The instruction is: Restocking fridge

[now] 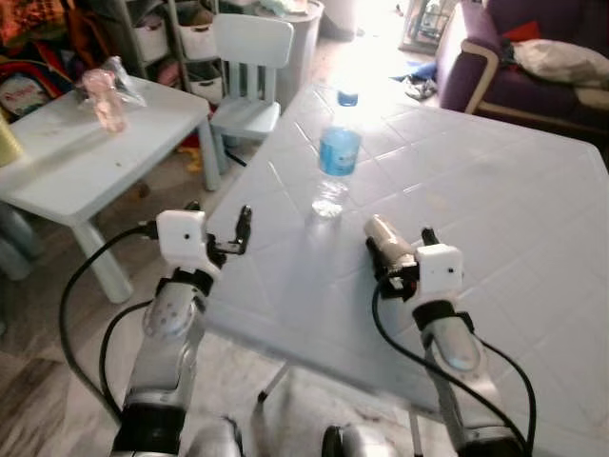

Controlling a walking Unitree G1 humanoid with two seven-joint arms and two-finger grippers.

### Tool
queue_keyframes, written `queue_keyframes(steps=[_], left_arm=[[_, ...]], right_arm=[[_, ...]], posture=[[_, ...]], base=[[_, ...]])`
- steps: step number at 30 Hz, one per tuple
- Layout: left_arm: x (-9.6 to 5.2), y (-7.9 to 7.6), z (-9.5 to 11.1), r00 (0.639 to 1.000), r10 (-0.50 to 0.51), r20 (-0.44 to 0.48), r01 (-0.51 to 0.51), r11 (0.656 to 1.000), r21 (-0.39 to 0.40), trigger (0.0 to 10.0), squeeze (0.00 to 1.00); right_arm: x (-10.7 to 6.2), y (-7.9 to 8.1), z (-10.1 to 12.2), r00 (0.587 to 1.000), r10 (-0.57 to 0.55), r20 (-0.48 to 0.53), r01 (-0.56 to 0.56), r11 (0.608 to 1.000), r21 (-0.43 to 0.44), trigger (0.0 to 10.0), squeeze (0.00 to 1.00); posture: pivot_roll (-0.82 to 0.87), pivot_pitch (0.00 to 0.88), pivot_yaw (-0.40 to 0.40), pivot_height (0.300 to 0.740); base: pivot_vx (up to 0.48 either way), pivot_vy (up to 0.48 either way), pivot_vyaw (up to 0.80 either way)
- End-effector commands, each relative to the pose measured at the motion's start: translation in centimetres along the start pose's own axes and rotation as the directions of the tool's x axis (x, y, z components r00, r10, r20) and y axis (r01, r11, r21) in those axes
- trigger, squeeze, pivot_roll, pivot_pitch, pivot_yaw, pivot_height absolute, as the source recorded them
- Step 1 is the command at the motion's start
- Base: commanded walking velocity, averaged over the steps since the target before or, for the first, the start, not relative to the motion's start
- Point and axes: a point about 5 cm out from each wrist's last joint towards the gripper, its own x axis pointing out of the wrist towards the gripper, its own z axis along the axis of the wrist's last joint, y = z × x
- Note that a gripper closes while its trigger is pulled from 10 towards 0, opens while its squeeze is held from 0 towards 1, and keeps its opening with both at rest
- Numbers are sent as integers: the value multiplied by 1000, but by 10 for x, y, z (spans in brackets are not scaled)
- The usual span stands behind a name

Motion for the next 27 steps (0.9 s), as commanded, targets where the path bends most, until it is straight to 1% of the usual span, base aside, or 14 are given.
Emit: queue_keyframes(steps=[1, 14, 19, 22, 27], left_arm=[[-5, 7, -6, 999, 24, -25, -24, 1000, 8, 10000, 0], [-5, 5, -8, 999, 23, -30, -22, 1000, 12, 10000, 0], [-5, 4, -9, 999, 17, -34, -17, 1000, 10, 10000, 0], [-4, 5, -8, 999, 17, -34, -16, 1000, 12, 10000, 0], [-3, 5, -8, 999, 18, -35, -18, 1000, 15, 10000, 0]], right_arm=[[7, 0, 8, 999, 17, 37, -15, 999, -32, 10000, 0], [7, 0, 3, 999, 34, 12, -33, 998, -55, 10000, 0], [9, -1, 10, 998, 34, 48, -30, 997, -71, 10000, 0], [19, -7, 24, 995, 24, 98, -17, 997, -70, 10000, 0], [21, -10, 26, 994, 34, 107, -25, 996, -82, 10000, 0]], posture=[[49, 65, -56, 740], [47, 64, -56, 740], [46, 66, -56, 740], [44, 68, -55, 740], [46, 68, -54, 740]], base=[[0, 0, 0], [0, 0, 0], [0, 0, 0], [0, 0, 0], [0, 0, 0]])
